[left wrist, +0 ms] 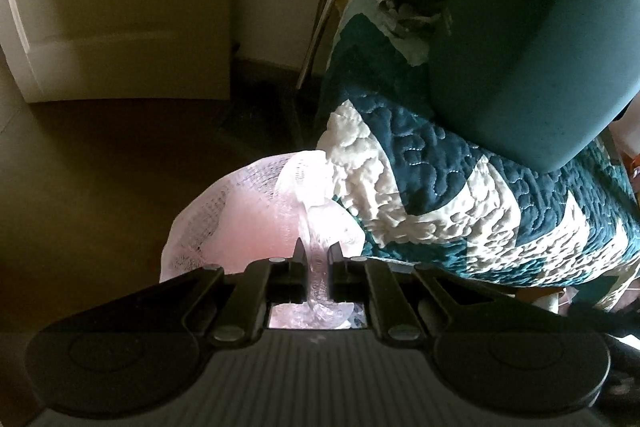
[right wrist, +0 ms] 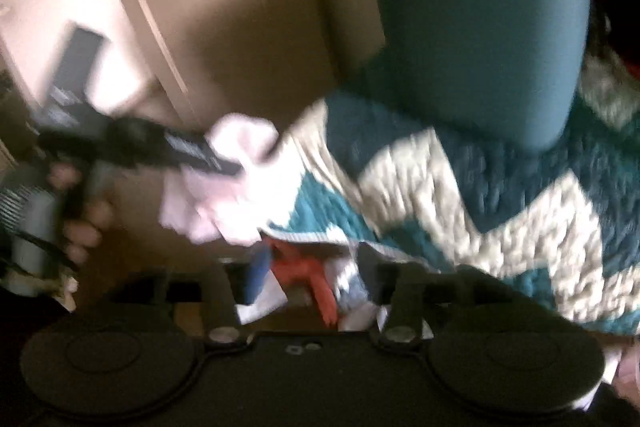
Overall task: Collect trash
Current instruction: 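Hold the pink mesh bag in the left gripper while the right gripper grasps a cookie snack wrapper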
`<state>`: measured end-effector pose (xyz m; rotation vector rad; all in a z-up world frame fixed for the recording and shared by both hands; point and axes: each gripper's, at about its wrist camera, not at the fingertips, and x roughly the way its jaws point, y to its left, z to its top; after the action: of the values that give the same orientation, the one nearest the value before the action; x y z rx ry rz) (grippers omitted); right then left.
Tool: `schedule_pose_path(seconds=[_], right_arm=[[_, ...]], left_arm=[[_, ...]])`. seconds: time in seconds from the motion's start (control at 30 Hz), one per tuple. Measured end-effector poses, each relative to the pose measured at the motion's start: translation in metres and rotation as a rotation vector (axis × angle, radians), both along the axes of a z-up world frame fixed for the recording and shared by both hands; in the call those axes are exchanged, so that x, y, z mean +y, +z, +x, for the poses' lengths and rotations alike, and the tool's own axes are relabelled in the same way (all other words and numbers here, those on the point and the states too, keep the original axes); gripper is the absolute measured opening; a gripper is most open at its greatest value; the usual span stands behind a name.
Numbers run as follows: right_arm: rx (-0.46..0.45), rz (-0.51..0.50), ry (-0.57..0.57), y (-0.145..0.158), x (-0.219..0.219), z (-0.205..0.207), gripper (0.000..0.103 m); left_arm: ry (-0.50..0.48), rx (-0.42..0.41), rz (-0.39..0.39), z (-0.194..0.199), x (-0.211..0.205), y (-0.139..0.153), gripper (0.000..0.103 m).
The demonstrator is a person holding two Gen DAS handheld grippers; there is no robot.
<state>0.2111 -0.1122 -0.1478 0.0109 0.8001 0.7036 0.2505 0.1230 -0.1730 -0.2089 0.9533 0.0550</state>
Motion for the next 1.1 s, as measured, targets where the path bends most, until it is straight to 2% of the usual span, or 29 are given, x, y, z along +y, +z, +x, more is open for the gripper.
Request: schedule_pose_path(seconds=[0.17,0.27,0.37,0.47,0.6,0.73,0.87,1.1], right_arm=[[0.011,0.070,0.027,-0.002,-0.008,-0.005,0.055],[0.053,0.024,0.035,-0.026,-0.003,-0.004,0.055],[0.051,-0.049,0.027,-0.058,0.004,0.000,0.055],[0.028,-0.168,0.019,-0.095,0.012,0.007,0.055],[0.104,-0.210,-0.011,-0.146,0.013,0.029,0.055],[0.114,-0.284,-0.010,-0.193,0.017,0.043,0.056],[0.174,-0.335,0.004,-0.244,0.022,0.060,0.056],[0.208,-0.414,0.040,-0.303,0.036,0.076,0.056]], left_arm=[[-0.019,-0.017,-0.004,-0.005,-0.002,0.003,0.008],[-0.020,-0.015,-0.010,-0.005,-0.001,0.003,0.008],[-0.027,-0.006,-0.016,-0.002,-0.002,0.002,0.008],[-0.046,-0.002,-0.015,0.000,-0.004,0.001,0.008],[-0.056,0.005,-0.032,0.002,-0.004,-0.001,0.008],[-0.039,0.017,-0.063,0.006,0.000,-0.003,0.008],[-0.036,0.018,-0.080,0.009,0.001,-0.005,0.008],[-0.040,0.077,-0.094,0.018,0.000,-0.021,0.008]])
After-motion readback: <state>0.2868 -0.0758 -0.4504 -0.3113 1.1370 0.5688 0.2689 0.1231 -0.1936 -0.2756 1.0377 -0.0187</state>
